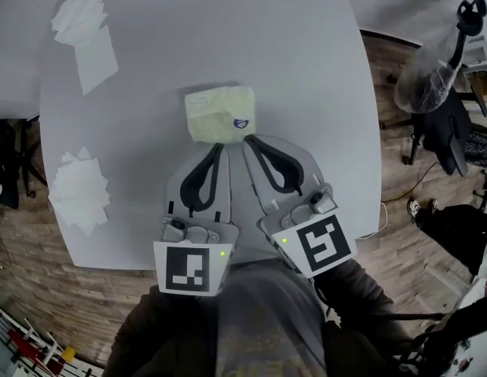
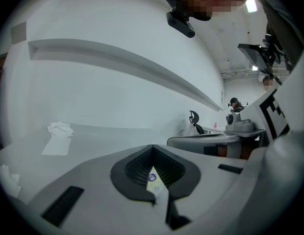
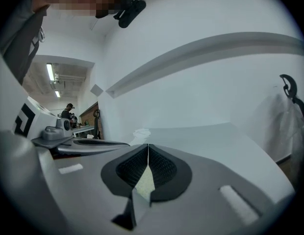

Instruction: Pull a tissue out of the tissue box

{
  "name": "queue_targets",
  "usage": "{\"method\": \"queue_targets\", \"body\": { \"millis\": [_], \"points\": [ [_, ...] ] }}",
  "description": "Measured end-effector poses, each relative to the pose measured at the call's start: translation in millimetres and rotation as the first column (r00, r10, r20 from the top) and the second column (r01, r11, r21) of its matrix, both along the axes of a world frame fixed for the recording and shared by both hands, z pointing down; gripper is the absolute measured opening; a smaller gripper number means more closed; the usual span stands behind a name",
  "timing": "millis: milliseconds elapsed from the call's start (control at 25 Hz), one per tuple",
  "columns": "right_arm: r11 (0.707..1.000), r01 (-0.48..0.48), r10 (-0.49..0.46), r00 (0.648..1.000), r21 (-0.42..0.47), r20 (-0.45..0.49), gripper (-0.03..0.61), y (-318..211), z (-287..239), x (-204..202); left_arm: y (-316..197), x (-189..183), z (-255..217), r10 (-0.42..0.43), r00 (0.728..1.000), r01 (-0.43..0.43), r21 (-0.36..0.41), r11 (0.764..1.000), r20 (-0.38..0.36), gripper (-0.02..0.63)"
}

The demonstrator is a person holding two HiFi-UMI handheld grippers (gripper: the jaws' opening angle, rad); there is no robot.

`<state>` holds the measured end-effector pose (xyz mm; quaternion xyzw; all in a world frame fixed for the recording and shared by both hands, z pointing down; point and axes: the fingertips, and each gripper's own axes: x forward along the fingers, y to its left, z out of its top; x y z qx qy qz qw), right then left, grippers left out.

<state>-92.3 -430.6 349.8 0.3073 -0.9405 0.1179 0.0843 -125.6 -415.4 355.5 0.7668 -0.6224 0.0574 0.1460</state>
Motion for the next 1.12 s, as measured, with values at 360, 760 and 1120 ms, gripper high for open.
{"method": "queue_targets", "body": {
  "millis": [360, 760, 1120],
  "points": [
    [0.992, 0.082, -0.061, 0.977, 0.095, -0.206, 0.087, -27.6, 50.8, -24.2, -36.0, -12.6, 57.4, 0.017, 0.998, -0.024, -0.105, 0.994, -0.062, -0.002],
    [0.996, 0.057, -0.033, 0.954, 0.07, -0.298, 0.012, -43.1, 94.9, -24.0, -47.7, -24.0, 86.9, 0.026, 0.998, -0.036, -0.154, 0.987, -0.064, -0.002],
    [0.992, 0.117, -0.108, 0.98, 0.045, -0.165, 0.003, -26.3, 49.3, -38.2, -47.3, -18.5, 74.0, 0.036, 0.998, -0.043, -0.118, 0.992, -0.06, -0.002]
  ]
}}
